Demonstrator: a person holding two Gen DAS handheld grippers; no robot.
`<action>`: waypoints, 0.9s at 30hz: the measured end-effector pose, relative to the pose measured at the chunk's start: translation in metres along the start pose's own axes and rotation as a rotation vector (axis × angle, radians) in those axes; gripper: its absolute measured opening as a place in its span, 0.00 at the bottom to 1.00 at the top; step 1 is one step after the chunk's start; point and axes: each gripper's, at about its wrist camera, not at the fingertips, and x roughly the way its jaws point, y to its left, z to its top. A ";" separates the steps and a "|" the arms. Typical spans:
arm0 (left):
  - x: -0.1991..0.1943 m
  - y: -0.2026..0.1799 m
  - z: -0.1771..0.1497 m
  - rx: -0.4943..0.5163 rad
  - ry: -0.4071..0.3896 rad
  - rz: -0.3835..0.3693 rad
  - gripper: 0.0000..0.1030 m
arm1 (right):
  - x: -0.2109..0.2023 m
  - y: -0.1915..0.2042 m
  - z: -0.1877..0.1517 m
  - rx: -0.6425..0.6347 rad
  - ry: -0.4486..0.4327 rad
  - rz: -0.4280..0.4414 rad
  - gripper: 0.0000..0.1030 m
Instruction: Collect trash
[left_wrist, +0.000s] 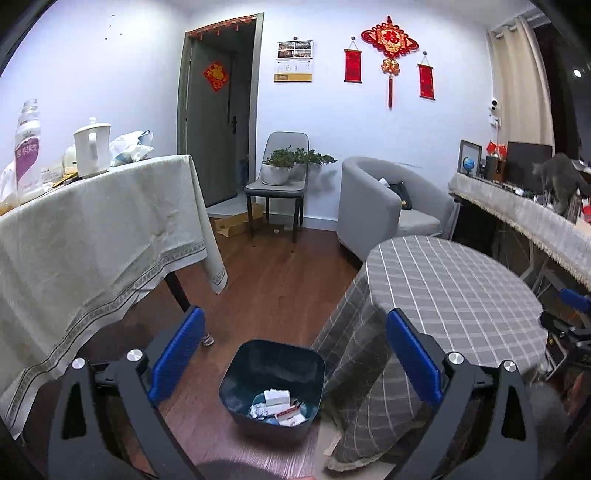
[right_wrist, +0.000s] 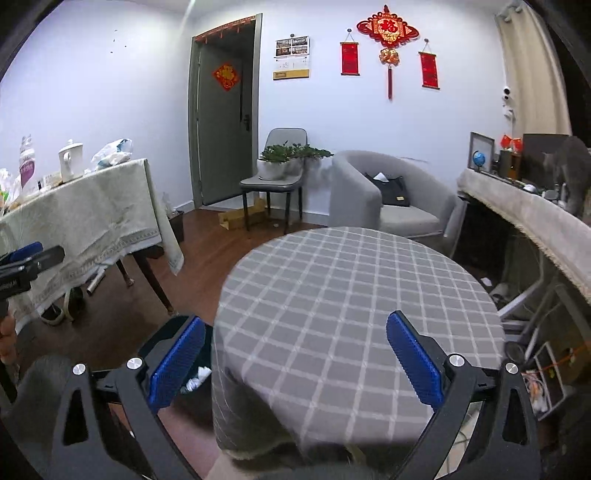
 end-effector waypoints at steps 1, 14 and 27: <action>-0.003 -0.001 -0.006 0.006 0.001 0.010 0.97 | -0.008 -0.003 -0.007 -0.005 -0.008 0.000 0.97; -0.021 0.008 -0.048 -0.013 0.028 0.004 0.97 | -0.032 -0.030 -0.038 0.079 -0.032 0.033 0.97; -0.016 -0.004 -0.057 0.017 0.065 0.014 0.97 | -0.038 -0.035 -0.038 0.095 -0.056 0.074 0.97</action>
